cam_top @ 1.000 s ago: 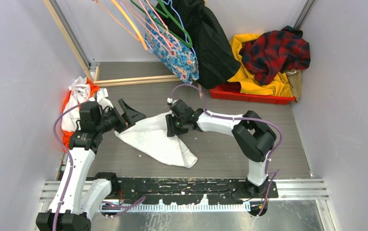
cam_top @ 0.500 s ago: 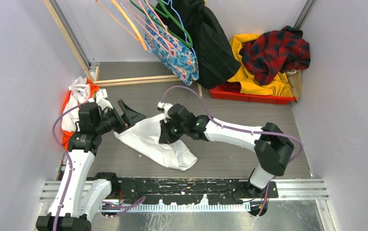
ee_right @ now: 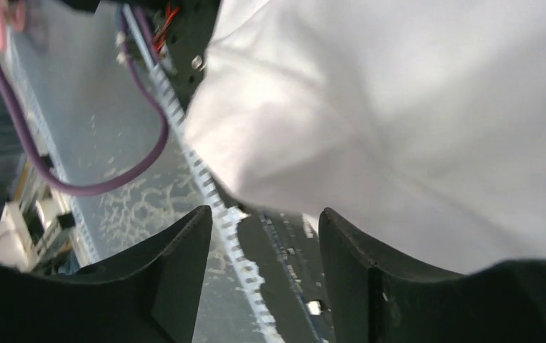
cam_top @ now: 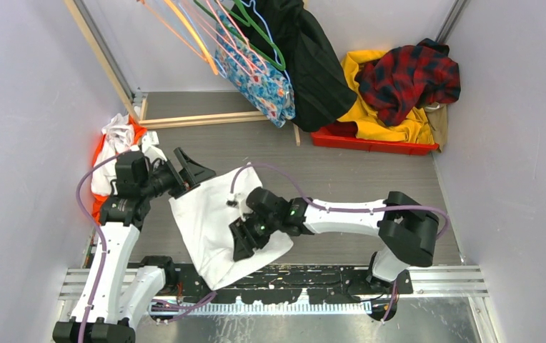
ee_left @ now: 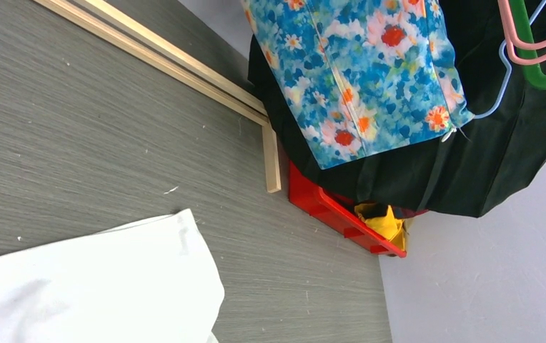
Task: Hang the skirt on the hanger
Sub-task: Flatten out the skirt at the center of the board.
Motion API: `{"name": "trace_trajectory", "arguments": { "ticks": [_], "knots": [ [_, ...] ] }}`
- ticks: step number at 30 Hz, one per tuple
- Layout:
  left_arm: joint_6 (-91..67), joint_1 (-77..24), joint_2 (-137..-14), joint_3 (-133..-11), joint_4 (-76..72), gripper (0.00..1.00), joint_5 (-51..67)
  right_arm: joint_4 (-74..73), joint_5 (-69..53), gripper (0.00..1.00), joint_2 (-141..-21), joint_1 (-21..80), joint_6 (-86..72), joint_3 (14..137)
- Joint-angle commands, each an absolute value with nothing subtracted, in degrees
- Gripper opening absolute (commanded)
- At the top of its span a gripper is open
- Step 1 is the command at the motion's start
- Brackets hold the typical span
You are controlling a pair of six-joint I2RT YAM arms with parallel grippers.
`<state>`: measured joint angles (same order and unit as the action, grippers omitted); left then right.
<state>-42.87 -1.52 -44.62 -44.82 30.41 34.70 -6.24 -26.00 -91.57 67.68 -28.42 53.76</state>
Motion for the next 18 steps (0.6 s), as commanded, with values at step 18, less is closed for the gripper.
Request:
{"name": "trace_trajectory", "arguments": {
  "ticks": [18],
  "knots": [
    [-41.60,-1.70,-50.16,-43.44,24.02,0.88,34.09,-21.81,11.64,0.47,-106.67,56.19,-25.10,67.88]
  ]
}}
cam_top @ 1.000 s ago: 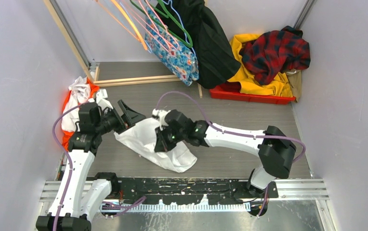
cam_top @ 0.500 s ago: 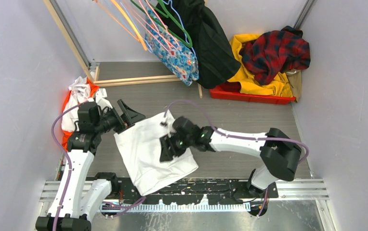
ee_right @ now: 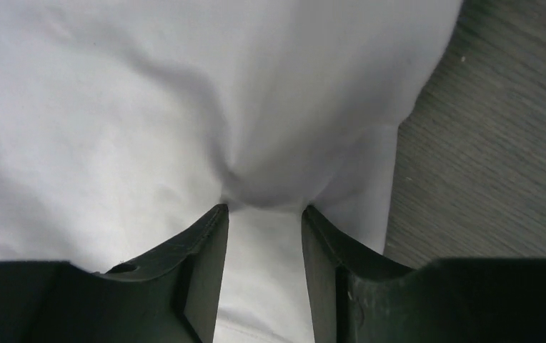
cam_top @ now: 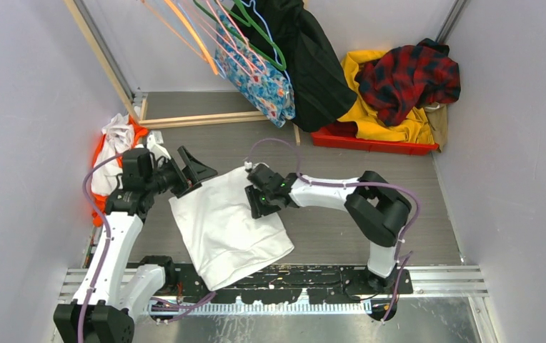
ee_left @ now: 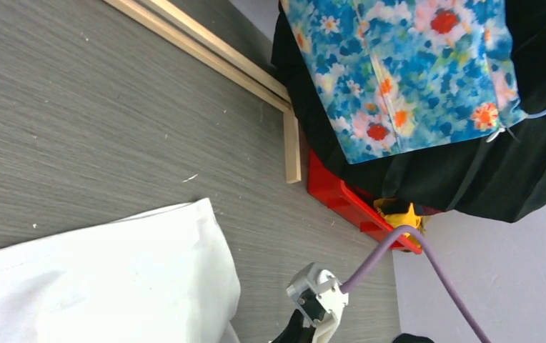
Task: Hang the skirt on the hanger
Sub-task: Flatten out the skirt at the center of the board.
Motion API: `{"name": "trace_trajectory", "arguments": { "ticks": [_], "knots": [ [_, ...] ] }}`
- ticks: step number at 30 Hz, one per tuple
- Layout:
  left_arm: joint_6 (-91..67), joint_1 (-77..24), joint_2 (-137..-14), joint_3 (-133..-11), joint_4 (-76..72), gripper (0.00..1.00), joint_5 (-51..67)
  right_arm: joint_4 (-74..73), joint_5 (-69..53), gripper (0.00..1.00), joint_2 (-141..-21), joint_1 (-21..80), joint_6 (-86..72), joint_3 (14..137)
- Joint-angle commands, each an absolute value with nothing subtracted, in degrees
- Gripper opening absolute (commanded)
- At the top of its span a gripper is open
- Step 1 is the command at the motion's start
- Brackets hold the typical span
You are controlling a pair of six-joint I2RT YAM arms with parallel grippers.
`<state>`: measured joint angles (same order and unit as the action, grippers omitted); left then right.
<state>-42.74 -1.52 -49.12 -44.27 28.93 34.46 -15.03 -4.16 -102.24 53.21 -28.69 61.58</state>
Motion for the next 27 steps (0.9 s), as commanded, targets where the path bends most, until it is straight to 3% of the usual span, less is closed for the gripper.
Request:
{"name": "trace_trajectory", "arguments": {
  "ticks": [1,4,6,15,22,27],
  "knots": [
    [-41.77,-1.75,-50.60,-42.99,23.12,0.88,34.10,-23.69,15.19,0.45,-108.43,56.48,-25.02,69.36],
    [-42.24,-1.76,-52.19,-41.84,21.20,0.85,34.24,-27.40,24.02,0.40,-112.25,56.37,-25.97,72.13],
    [-42.49,-1.84,-53.09,-41.13,20.00,0.84,33.92,-28.29,25.89,0.42,-113.68,55.11,-27.67,72.15],
    [-44.46,-6.41,-61.87,-39.12,10.73,0.83,29.62,-24.02,21.67,0.52,-110.13,45.27,-30.27,64.37],
    [-45.75,-8.53,-70.92,-39.78,4.05,0.79,28.76,-22.30,15.68,0.56,-109.37,41.15,-28.32,66.40],
    [-43.43,-8.53,-65.95,-41.67,9.42,0.80,26.85,-24.83,9.44,0.59,-96.80,44.20,-22.98,66.68]
  ]
}}
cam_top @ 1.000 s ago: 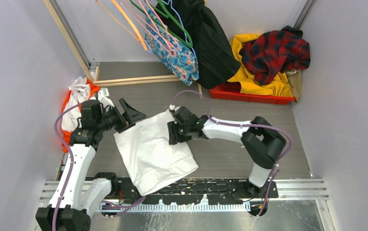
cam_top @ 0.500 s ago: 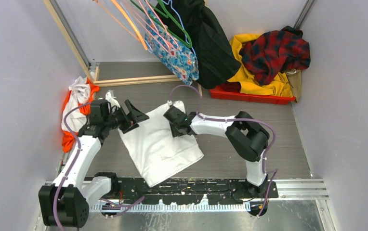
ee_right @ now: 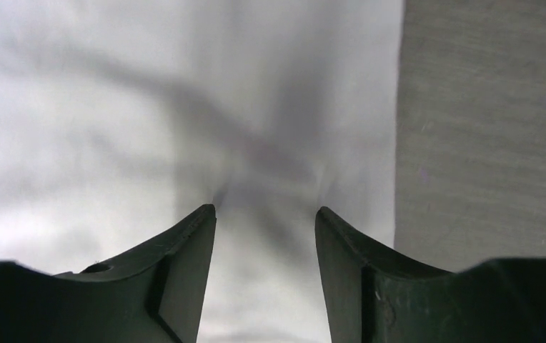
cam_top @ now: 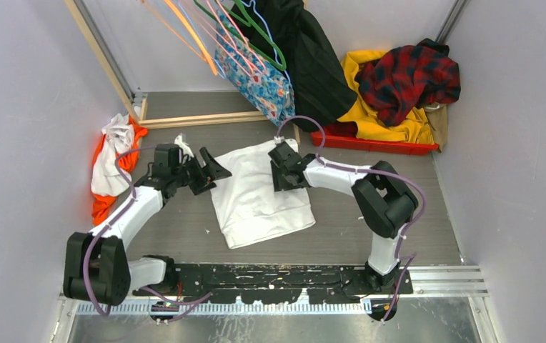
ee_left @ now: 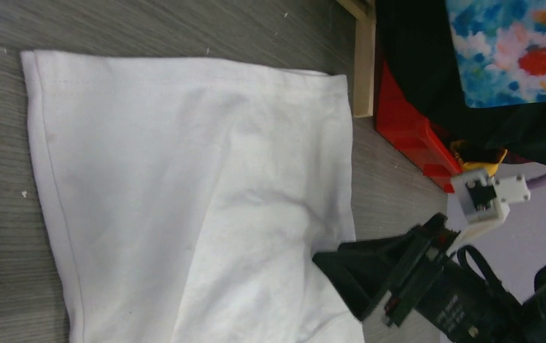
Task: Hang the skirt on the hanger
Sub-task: Flatten out the skirt at the center of the board.
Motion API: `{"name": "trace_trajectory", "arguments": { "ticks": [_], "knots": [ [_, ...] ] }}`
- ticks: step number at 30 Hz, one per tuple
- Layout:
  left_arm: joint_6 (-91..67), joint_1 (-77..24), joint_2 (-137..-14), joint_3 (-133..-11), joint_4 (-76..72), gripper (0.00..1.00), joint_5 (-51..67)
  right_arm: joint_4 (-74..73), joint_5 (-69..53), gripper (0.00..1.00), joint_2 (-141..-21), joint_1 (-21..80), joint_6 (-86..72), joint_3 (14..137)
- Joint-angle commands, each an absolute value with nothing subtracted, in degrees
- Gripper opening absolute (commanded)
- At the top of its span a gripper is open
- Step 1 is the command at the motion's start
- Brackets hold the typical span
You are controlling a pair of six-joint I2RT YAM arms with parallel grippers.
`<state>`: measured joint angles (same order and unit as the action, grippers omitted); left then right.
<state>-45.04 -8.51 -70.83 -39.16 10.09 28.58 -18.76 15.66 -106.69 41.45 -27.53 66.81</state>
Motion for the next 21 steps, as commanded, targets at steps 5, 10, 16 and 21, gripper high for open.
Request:
{"name": "trace_trajectory", "arguments": {
  "ticks": [5,10,16,21],
  "knots": [
    [-42.15,-8.53,-62.11,-44.28,14.44,0.91,26.69,-31.84,3.77,0.65,-83.80,45.00,-21.83,73.83],
    [-41.06,-8.31,-61.24,-46.03,17.46,1.00,27.88,-36.16,6.48,0.64,-80.32,45.01,-19.57,81.84],
    [-40.77,-8.01,-59.38,-44.99,18.02,0.98,28.56,-29.83,4.84,0.57,-80.26,45.00,-19.68,90.63],
    [-40.44,-7.47,-57.06,-45.33,20.39,0.95,28.70,-23.39,4.90,0.51,-83.62,44.92,-16.71,99.75]
  ]
}}
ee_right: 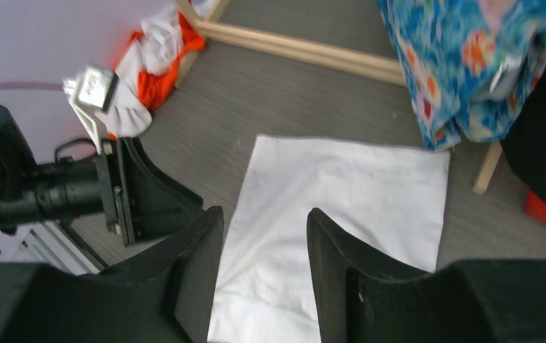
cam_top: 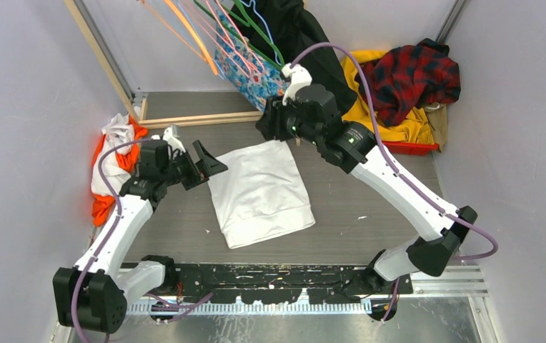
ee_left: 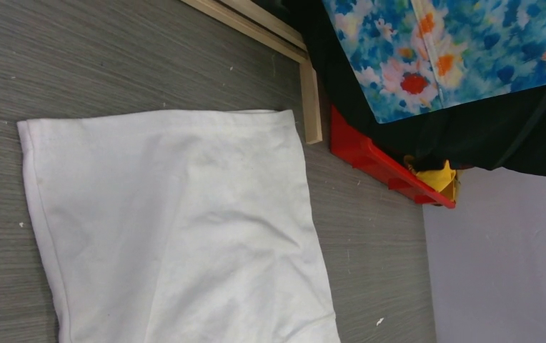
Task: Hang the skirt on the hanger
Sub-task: Flatten out the skirt at the center of the board.
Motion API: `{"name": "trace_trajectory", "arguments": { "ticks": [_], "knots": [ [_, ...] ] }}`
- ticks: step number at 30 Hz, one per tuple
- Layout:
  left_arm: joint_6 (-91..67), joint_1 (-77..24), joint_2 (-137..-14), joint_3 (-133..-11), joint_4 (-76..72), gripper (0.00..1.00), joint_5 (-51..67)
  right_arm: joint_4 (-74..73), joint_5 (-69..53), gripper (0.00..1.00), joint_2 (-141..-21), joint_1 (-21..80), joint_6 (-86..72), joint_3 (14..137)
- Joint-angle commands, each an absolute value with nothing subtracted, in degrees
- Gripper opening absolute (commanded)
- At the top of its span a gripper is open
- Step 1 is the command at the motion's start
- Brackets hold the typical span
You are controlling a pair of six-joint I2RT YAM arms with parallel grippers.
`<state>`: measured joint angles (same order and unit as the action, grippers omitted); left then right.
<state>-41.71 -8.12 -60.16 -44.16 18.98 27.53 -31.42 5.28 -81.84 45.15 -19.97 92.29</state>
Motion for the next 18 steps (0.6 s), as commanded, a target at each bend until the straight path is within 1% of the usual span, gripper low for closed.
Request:
{"name": "trace_trajectory", "arguments": {
  "ticks": [1,3,9,12,18],
  "knots": [
    [-40.40,-7.33,-56.48,-45.43,20.85,0.95,28.74,-21.93,6.09,0.50,-84.63,44.92,-15.75,101.30],
    [-40.19,-7.22,-55.53,-45.79,21.93,0.95,28.73,-19.88,8.86,0.47,-87.58,44.83,-14.10,104.72],
    [-39.99,-7.11,-53.59,-46.77,24.08,0.95,28.76,-12.90,11.26,0.42,-95.18,44.63,-9.58,112.30],
    [-39.99,-7.17,-53.00,-47.01,24.58,0.94,28.75,-11.10,12.75,0.42,-99.32,44.44,-6.36,116.09],
    [-39.70,-7.12,-52.91,-47.35,25.05,0.93,28.78,-14.76,13.02,0.45,-107.56,42.50,-4.58,126.62]
  ]
}}
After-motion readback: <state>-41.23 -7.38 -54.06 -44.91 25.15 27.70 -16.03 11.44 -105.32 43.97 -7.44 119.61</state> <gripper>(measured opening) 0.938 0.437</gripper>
